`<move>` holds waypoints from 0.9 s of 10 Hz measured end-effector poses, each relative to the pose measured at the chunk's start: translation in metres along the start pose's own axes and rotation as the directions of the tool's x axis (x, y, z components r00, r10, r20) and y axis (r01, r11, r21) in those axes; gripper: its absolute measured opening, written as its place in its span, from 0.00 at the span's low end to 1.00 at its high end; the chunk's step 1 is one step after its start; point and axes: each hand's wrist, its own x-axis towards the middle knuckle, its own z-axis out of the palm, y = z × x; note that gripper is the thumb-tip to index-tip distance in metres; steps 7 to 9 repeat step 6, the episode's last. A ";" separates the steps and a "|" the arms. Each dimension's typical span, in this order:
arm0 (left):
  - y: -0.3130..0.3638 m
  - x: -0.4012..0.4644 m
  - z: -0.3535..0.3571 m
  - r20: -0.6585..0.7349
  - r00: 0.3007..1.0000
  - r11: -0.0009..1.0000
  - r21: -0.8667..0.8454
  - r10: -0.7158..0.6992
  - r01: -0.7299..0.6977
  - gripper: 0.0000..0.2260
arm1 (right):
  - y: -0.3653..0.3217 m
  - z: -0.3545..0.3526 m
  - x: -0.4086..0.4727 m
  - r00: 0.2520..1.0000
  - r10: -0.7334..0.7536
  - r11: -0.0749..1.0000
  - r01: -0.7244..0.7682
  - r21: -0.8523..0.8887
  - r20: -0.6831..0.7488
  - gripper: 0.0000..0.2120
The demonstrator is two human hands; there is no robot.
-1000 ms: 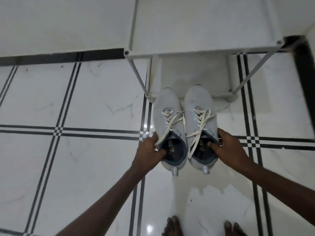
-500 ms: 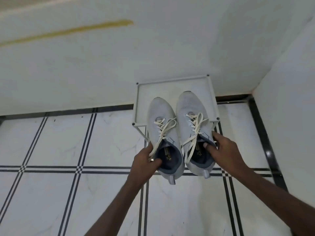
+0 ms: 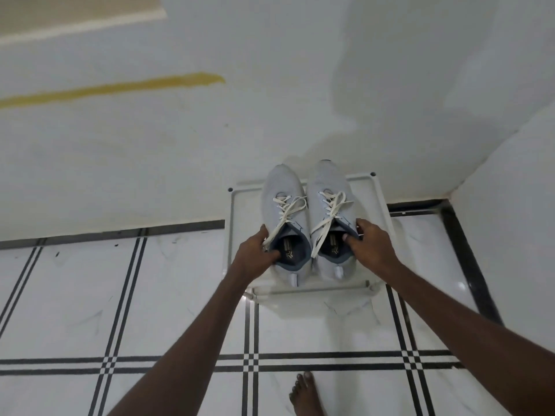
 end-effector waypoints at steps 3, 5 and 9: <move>-0.043 0.109 0.027 0.100 0.991 0.996 0.027 -0.088 0.086 0.25 | 0.018 0.058 0.089 0.995 0.103 0.994 -0.103 -0.047 0.014 0.08; -0.053 0.115 0.041 0.147 0.981 0.992 0.016 -0.125 0.124 0.30 | 0.032 0.070 0.094 0.982 0.167 0.984 -0.160 -0.077 0.089 0.11; -0.048 0.112 0.041 0.063 0.989 0.989 0.063 -0.134 0.130 0.26 | 0.022 0.065 0.092 0.987 0.149 0.987 -0.145 -0.070 0.055 0.24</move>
